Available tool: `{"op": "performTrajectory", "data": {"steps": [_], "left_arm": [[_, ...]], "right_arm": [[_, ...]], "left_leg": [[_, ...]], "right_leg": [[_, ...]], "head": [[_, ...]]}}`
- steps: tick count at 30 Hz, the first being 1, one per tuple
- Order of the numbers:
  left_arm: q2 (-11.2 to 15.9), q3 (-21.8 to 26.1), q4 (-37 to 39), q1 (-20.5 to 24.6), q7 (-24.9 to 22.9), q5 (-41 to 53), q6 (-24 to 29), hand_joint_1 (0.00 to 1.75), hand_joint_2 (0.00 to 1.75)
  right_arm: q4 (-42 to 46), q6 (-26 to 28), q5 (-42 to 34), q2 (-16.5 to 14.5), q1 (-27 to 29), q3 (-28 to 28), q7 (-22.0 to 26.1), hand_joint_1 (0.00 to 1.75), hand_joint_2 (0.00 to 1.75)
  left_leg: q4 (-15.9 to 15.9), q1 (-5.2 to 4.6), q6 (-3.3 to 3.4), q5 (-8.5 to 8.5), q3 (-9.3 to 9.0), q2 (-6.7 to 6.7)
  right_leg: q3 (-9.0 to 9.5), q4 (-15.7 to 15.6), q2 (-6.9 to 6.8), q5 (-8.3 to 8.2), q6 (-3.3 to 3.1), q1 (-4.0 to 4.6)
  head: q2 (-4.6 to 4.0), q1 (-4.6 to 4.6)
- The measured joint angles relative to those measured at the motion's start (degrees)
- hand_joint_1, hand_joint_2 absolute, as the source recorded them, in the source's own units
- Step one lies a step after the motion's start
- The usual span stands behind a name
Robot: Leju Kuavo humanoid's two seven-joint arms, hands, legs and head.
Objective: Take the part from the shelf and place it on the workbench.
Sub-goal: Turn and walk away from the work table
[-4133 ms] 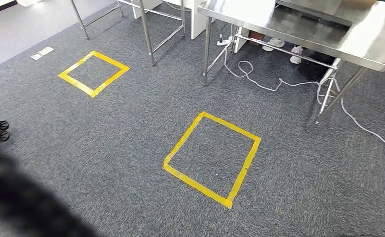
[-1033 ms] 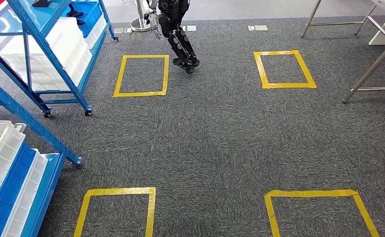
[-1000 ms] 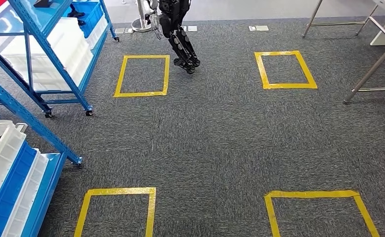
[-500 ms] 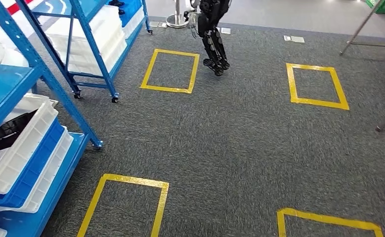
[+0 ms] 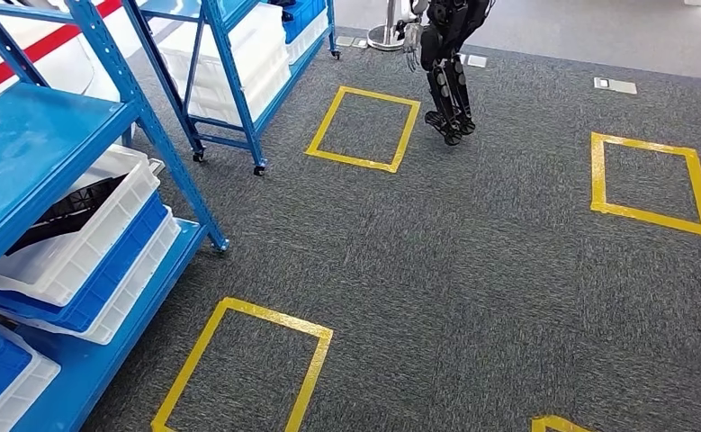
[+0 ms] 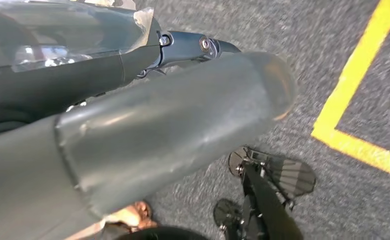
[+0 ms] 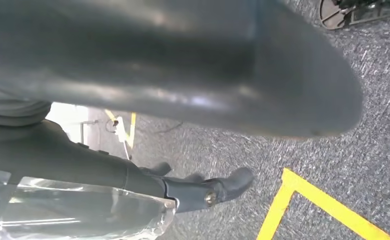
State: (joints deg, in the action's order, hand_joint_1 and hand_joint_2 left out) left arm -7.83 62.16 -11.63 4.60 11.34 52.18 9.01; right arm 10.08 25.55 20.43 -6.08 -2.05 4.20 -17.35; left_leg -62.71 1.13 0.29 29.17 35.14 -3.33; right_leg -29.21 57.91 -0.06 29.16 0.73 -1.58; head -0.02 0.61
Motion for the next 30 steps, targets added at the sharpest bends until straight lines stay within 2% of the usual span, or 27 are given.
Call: {"op": "performTrajectory", "data": {"steps": [1,2,3,4,5,6,7,9,10,12,13,15,16,17,18,19,20,21,22,23,24,25,27,28,29,30], "left_arm": [[0.0,0.1,0.0,0.0,0.0,0.0,0.0,0.0,0.0],[0.0,0.1,0.0,0.1,0.0,0.0,0.0,0.0,0.0],[0.0,0.2,0.0,0.1,0.0,0.0,0.0,0.0,0.0],[0.0,0.2,0.0,0.1,0.0,0.0,0.0,0.0,0.0],[0.0,0.3,0.0,0.0,0.0,0.0,0.0,0.0,0.0],[0.0,0.3,0.0,0.0,0.0,0.0,0.0,0.0,0.0],[0.0,0.4,0.0,0.0,0.0,0.0,0.0,0.0,0.0],[0.0,0.5,0.0,0.2,0.0,0.0,0.0,0.0,0.0],[0.0,0.6,0.0,0.3,0.0,0.0,0.0,0.0,0.0],[0.1,0.7,0.0,0.3,0.0,0.0,0.0,0.0,0.0],[0.1,0.7,0.0,0.3,0.0,0.0,0.0,0.0,0.0],[0.0,0.8,0.0,0.3,0.0,0.0,0.0,0.0,0.0],[0.0,0.8,0.0,0.3,0.0,-0.1,0.0,0.0,0.0],[0.0,0.8,0.0,0.4,0.0,-0.2,0.0,0.0,0.0],[0.0,0.9,0.0,0.4,0.0,-0.3,0.0,0.0,0.0],[0.0,0.9,0.0,0.4,0.0,-0.4,0.0,0.0,0.0],[0.0,1.0,0.0,0.4,-0.1,-0.4,0.0,0.0,0.0],[0.0,1.1,0.0,0.4,-0.1,-0.4,0.0,0.0,0.0],[-0.1,1.1,0.0,0.4,-0.1,-0.4,0.0,0.0,0.0],[-0.1,1.2,0.0,0.4,-0.1,-0.4,0.0,0.0,0.0],[-0.1,1.2,0.0,0.4,-0.1,-0.4,0.1,0.0,0.0],[-0.1,1.2,0.0,0.4,-0.1,-0.4,0.1,0.0,0.0],[-0.1,1.2,0.0,0.3,-0.1,-0.4,0.1,0.0,0.0],[-0.1,1.2,0.0,0.2,-0.1,-0.5,0.2,0.0,0.0],[-0.1,1.2,0.0,0.1,-0.1,-0.5,0.2,0.0,0.0],[-0.1,1.2,0.0,0.2,-0.1,-0.5,0.2,0.0,0.0]], "right_arm": [[0.0,0.0,0.0,0.0,0.1,0.0,0.0,0.0,0.0],[0.0,0.0,0.0,0.0,0.2,0.0,0.0,0.0,0.0],[0.0,0.0,0.0,0.0,0.2,0.0,-0.1,0.0,0.0],[0.0,0.0,0.0,0.0,0.2,0.0,-0.1,0.0,0.0],[0.0,0.0,0.0,0.0,0.2,0.0,-0.1,0.0,0.0],[0.0,0.0,0.0,0.0,0.2,0.0,-0.1,0.0,0.0],[0.0,0.0,0.0,0.0,0.1,0.0,-0.1,0.0,0.0],[0.0,0.0,0.0,-0.1,0.0,0.0,-0.1,0.0,0.0],[0.0,0.0,0.0,-0.1,-0.1,0.0,-0.1,0.0,0.0],[0.0,0.0,0.0,-0.2,-0.3,0.0,-0.2,0.0,0.0],[0.0,0.0,0.0,-0.2,-0.4,0.0,-0.2,0.0,0.0],[0.0,0.0,0.1,-0.2,-0.4,0.0,-0.2,0.0,0.0],[0.0,0.0,0.1,-0.2,-0.3,0.0,-0.2,0.0,0.0],[0.0,0.0,0.1,-0.2,-0.2,0.0,-0.2,0.0,0.0],[0.0,0.0,0.1,-0.1,-0.1,0.0,-0.2,0.0,0.0],[0.0,0.0,0.2,-0.1,0.0,0.0,-0.2,0.0,0.0],[0.0,0.0,0.3,0.0,0.1,0.0,-0.2,0.0,0.0],[0.0,0.0,0.3,0.0,0.1,0.0,-0.2,0.0,0.0],[0.0,0.0,0.4,0.1,0.1,0.0,-0.2,0.0,0.0],[0.0,0.0,0.4,0.1,0.2,0.0,-0.2,0.0,0.0],[0.0,0.0,0.4,0.1,0.1,0.0,-0.2,0.0,0.0],[0.0,-0.1,0.4,0.1,0.0,0.0,-0.2,0.0,0.0],[0.0,-0.1,0.5,0.0,-0.2,-0.1,-0.2,0.0,0.0],[0.0,-0.1,0.5,0.0,-0.3,-0.1,-0.2,0.0,0.0],[0.0,-0.1,0.5,0.0,-0.3,-0.1,-0.2,0.0,0.0],[0.0,-0.1,0.5,0.0,-0.2,-0.2,-0.2,0.0,0.0]], "left_leg": [[-3.8,-0.07,-0.11,1.99,1.77,1.67],[-7.8,-0.05,-0.17,3.77,3.72,2.51],[-11.0,-0.04,-0.17,4.88,5.29,2.91],[-12.4,-0.04,-0.07,4.85,5.89,3.08],[-11.5,-0.07,0.12,3.82,5.36,3.22],[-8.3,-0.16,0.42,2.02,3.6,3.63],[-4.0,-0.35,0.82,0.29,1.2,4.72],[2.3,-0.93,1.43,-1.48,-2.21,6.88],[3.5,-1.23,1.63,-1.58,-2.7,7.4],[4.1,-1.51,2.01,-1.92,-2.6,6.31],[4.6,-1.41,2.21,-2.29,-2.81,5.64],[5.7,-0.99,2.68,-3.08,-3.3,4.26],[5.9,-0.88,2.79,-3.28,-3.3,3.63],[6.0,-0.83,2.92,-3.39,-3.2,2.88],[6.0,-0.83,2.92,-3.43,-3.12,2.09],[6.0,-0.81,2.88,-3.46,-3.12,1.24],[5.9,-0.76,2.8,-3.48,-3.14,0.35],[5.8,-0.67,2.65,-3.48,-3.17,-0.52],[5.6,-0.57,2.41,-3.41,-3.1,-1.32],[5.3,-0.58,2.04,-3.31,-2.95,-2.04],[5.0,-0.6,1.63,-3.19,-2.74,-2.61],[4.8,-0.64,1.22,-3.15,-2.46,-3.09],[4.7,-0.52,0.54,-3.36,-2.04,-3.98],[4.5,-0.43,0.31,-3.32,-1.79,-3.61],[3.7,-0.39,0.11,-2.81,-1.36,-2.45],[1.8,-0.38,-0.04,-1.62,-0.48,-0.83]], "right_leg": [[-0.04,0.0,-0.67,0.06,-0.3,0.29],[-0.11,0.0,-1.38,0.14,-0.56,0.55],[-0.17,0.0,-2.12,0.22,-0.68,0.79],[-0.24,0.0,-2.86,0.31,-0.81,0.99],[-0.27,0.0,-3.56,0.42,-0.95,1.14],[-0.21,0.0,-4.24,0.54,-1.1,1.26],[-0.07,0.0,-4.87,0.69,-1.24,1.37],[0.37,0.0,-5.94,0.96,-1.2,1.71],[0.54,0.0,-6.44,1.03,-1.06,1.79],[0.82,-0.1,-7.46,1.08,-0.58,1.88],[0.81,0.0,-7.12,1.28,-0.31,1.85],[-0.41,3.0,-4.2,2.96,-0.13,1.77],[-1.88,6.1,-2.28,4.35,-0.23,1.48],[-3.74,9.9,-1.05,5.84,-0.31,1.3],[-5.43,13.1,-0.55,6.84,-0.18,1.09],[-6.41,14.7,-0.37,7.02,0.2,0.9],[-6.4,14.3,-0.27,6.25,0.8,0.71],[-5.3,11.5,-0.02,4.6,1.54,0.45],[-3.59,7.4,0.8,2.72,2.26,0.08],[-2.19,3.9,1.89,1.26,2.61,-0.07],[-1.31,1.5,2.81,0.33,2.52,-0.17],[-0.95,0.4,3.44,0.0,2.15,-0.12],[-0.93,0.5,2.81,-0.23,1.03,0.06],[-0.83,0.5,2.2,-0.42,0.65,0.02],[-0.83,0.4,1.57,-0.59,0.22,-0.03],[-0.89,0.3,0.87,-0.7,-0.2,-0.04]], "head": [[0.0,-0.15],[0.0,-0.25],[0.0,-0.25],[0.0,-0.25],[0.0,-0.26],[0.0,-0.26],[0.0,-0.26],[0.0,-0.17],[0.0,-0.13],[0.0,-0.14],[0.0,-0.12],[0.0,0.04],[0.0,0.16],[0.0,0.25],[0.0,0.32],[0.0,0.32],[0.0,0.32],[0.0,0.32],[0.0,0.33],[0.0,0.44],[0.0,0.48],[0.0,0.49],[0.0,0.35],[0.0,0.32],[0.0,0.17],[0.0,-0.01]]}}
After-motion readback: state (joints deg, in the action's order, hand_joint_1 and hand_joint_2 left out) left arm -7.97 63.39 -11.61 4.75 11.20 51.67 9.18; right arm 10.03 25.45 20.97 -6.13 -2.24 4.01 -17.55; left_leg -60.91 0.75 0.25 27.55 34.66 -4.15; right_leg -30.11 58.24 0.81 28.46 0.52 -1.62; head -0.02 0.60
